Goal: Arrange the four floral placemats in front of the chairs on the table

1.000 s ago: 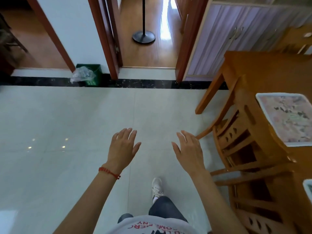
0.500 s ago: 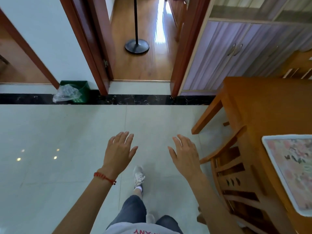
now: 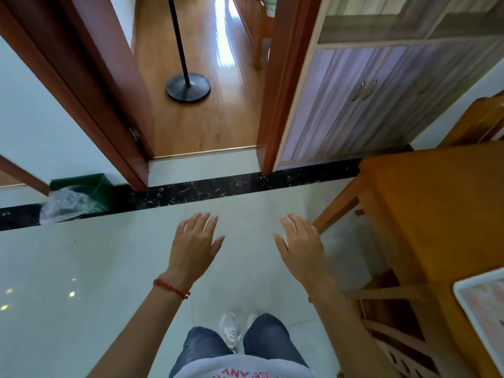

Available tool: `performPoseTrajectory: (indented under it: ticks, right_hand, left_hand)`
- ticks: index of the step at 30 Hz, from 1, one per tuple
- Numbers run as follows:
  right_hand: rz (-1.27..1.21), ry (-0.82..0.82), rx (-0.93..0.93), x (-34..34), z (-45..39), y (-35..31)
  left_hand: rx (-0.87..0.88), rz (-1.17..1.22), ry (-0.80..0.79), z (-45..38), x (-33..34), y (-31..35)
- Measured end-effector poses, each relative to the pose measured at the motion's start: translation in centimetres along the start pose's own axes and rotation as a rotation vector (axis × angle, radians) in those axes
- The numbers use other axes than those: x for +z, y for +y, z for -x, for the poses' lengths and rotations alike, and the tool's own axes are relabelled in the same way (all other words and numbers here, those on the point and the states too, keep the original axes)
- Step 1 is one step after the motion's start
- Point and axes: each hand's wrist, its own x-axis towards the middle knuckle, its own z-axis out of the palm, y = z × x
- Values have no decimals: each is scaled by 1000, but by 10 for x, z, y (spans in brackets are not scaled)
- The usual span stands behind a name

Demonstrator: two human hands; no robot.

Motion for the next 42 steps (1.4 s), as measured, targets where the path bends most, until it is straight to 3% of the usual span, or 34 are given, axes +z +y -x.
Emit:
performPoseTrajectory:
  ticks: [18, 29, 42]
  right_hand:
    - [17, 85, 64, 25, -227, 125]
    - [32, 47, 359, 24, -311, 196]
    - [128, 157, 805, 7, -382, 267]
  left_hand:
    - [172, -10, -3, -298, 33, 29]
    - [424, 70, -45, -454, 63, 76]
    - [919, 190, -155, -634, 92, 160]
